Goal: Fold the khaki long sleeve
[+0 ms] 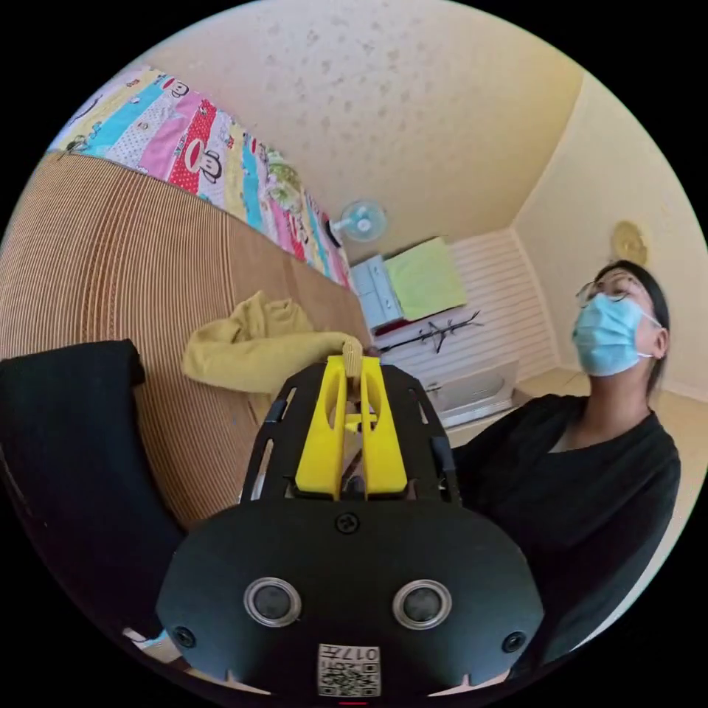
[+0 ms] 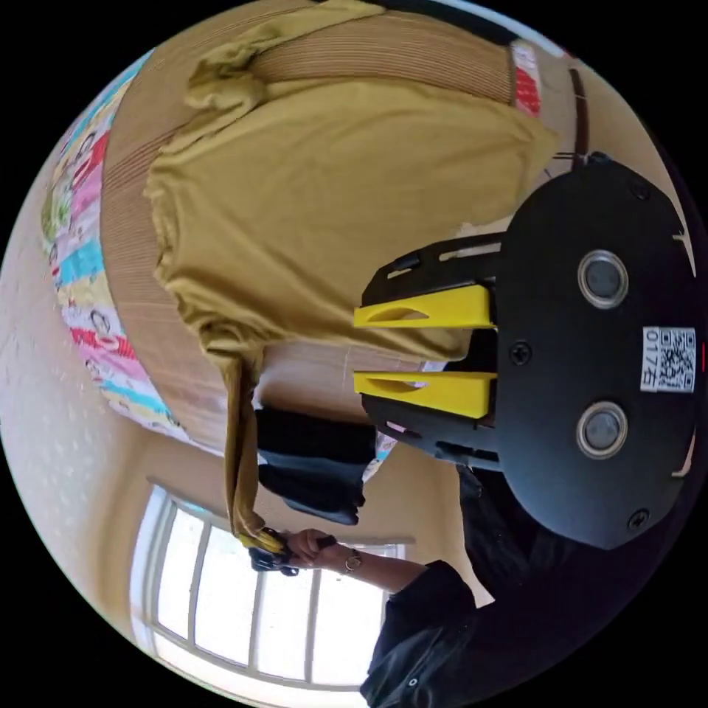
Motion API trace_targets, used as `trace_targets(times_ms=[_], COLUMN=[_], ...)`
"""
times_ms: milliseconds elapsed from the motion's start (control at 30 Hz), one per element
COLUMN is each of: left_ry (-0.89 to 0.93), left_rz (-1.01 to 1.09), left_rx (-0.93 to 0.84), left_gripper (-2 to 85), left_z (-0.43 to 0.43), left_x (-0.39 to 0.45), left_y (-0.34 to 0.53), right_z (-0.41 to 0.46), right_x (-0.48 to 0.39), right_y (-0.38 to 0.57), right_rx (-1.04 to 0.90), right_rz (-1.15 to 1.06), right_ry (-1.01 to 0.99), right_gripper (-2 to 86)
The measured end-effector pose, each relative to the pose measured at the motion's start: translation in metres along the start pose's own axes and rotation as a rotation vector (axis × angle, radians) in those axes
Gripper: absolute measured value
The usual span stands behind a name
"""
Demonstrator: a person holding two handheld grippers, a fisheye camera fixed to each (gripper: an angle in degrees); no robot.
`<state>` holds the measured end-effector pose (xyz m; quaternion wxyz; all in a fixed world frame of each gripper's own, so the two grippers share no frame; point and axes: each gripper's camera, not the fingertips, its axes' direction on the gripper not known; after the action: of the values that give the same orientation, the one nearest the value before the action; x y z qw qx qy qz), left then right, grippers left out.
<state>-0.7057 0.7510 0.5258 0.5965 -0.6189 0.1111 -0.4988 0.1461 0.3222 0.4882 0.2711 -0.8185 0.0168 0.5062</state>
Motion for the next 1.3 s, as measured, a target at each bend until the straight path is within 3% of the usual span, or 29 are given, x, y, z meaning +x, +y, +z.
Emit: trace_targets(times_ms=[133,267,367,500,633,733,800,867,1033,1133,1300], left_ry=[-0.029,0.101,0.169,0.114,-0.148,-0.403,-0.535,-0.640,-0.610,-0.633,-0.720], left_rz=[-0.095,-0.133,-0.063,0.007,-0.119,-0.202,-0.232,-0.315,-0.413,-0.424,-0.405], left_rx=[0.021,0.031,0.100,0.218,0.181,0.183,0.170,0.103,0.053,-0.005,0.126], left_gripper=[3.5,3.9,5.1,6.4,7.7,8.0,8.3,10.1,12.3,8.4,4.0], left_z=[-0.018,-0.009,-0.013,-0.021,0.023,0.078,0.114,0.162,0.233,0.268,0.250], left_x=[0.020,0.026,0.044,0.060,0.021,-0.031,-0.067,-0.121,-0.197,-0.220,-0.209], left_y=[0.002,-0.003,-0.012,-0.020,-0.032,-0.037,-0.042,-0.052,-0.070,-0.080,-0.087], right_z=[0.024,0.024,-0.017,-0.113,-0.181,-0.160,-0.140,-0.138,-0.148,-0.147,-0.171], right_x=[-0.092,-0.139,-0.122,-0.014,0.134,0.311,0.379,0.412,0.428,0.426,0.382], right_y=[-0.055,-0.089,-0.108,-0.115,-0.085,-0.052,-0.031,-0.014,0.005,0.008,-0.009], right_rx=[0.064,0.141,0.227,0.282,0.390,0.201,0.129,0.199,0.403,0.452,0.484], right_rz=[-0.368,-0.568,-0.533,-0.493,-0.318,0.161,0.310,0.358,0.456,0.534,0.322], right_ry=[-0.119,-0.129,-0.330,-0.605,-0.422,0.059,0.074,-0.077,-0.120,-0.116,-0.045], right_gripper=[13.7,13.1,7.3,5.7,5.3,4.5,3.1,2.3,2.7,2.9,2.7])
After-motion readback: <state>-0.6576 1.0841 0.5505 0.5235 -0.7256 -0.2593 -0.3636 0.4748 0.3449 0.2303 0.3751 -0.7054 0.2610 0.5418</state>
